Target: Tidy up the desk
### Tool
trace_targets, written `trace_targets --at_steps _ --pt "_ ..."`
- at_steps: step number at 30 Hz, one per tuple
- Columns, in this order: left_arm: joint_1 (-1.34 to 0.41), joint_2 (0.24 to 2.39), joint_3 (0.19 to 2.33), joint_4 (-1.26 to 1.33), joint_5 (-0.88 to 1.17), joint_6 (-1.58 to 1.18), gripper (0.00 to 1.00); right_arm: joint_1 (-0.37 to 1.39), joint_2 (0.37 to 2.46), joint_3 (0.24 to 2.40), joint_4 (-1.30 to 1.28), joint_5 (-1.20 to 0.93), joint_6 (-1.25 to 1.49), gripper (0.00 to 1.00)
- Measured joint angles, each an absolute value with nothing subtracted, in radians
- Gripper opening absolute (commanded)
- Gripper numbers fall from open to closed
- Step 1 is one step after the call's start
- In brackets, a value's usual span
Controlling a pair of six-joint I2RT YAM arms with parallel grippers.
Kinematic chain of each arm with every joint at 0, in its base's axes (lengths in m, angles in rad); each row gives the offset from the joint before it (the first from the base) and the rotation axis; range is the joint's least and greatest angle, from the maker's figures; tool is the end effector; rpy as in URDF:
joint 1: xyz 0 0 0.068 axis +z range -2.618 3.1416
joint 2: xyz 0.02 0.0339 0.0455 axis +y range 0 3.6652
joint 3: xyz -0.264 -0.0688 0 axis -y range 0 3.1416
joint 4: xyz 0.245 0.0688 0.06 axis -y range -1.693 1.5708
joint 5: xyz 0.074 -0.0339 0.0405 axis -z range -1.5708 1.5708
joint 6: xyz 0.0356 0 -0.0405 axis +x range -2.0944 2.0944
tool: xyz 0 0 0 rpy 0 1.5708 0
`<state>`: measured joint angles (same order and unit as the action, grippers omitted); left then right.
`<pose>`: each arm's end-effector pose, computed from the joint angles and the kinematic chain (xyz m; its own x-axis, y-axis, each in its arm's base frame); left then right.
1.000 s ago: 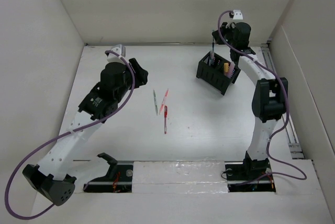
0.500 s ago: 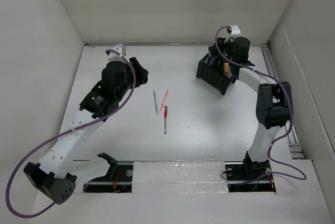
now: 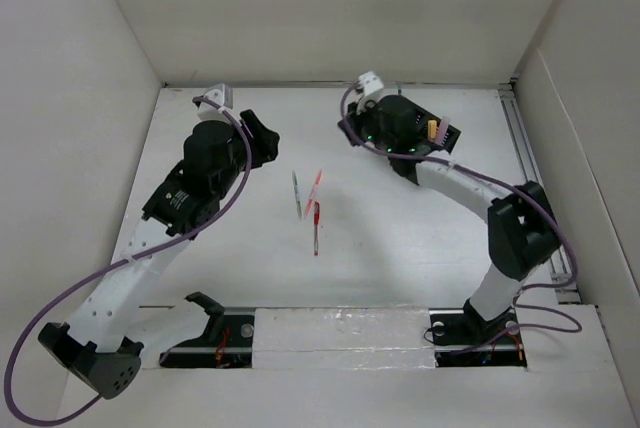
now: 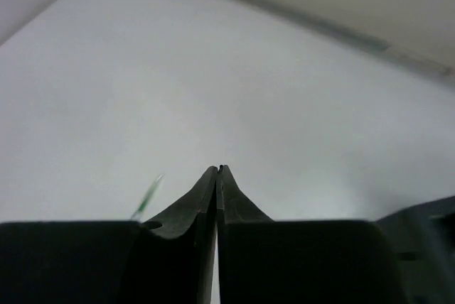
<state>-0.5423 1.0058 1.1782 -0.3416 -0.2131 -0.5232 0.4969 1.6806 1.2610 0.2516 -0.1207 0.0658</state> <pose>0.1897 -0.1055 0.4193 -0.2878 -0.3968 -0.8716 0.2102 0.8618 -0.4617 0.3539 0.1968 0.3126 -0.1847 -0.0259 -0.9825 -0.5667 0.8196 0.0849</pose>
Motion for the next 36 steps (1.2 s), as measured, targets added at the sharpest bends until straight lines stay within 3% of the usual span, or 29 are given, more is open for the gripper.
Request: trace_targets --at_steps 2,6,11,22,31,36 --pt "-0.542 0.991 1.177 -0.342 -0.213 -0.521 0.46 0.572 1.738 1.264 0.201 -0.106 0.071 0.31" --pt "-0.542 0.970 1.169 -0.344 -0.213 -0.520 0.46 0.669 1.893 1.315 0.053 -0.070 0.082 0.46" --pt "-0.542 0.951 1.151 -0.351 -0.213 -0.514 0.46 0.702 2.042 1.434 -0.118 0.007 0.087 0.47" --pt "-0.542 0.912 1.135 -0.364 -0.213 -0.508 0.46 0.704 2.130 1.542 -0.211 0.089 0.102 0.45" --pt "-0.542 0.899 1.110 -0.364 -0.203 -0.507 0.46 0.729 2.167 1.568 -0.210 0.066 0.113 0.32" --pt "-0.542 0.898 1.107 -0.364 -0.204 -0.506 0.46 0.736 2.167 1.568 -0.202 0.056 0.113 0.36"
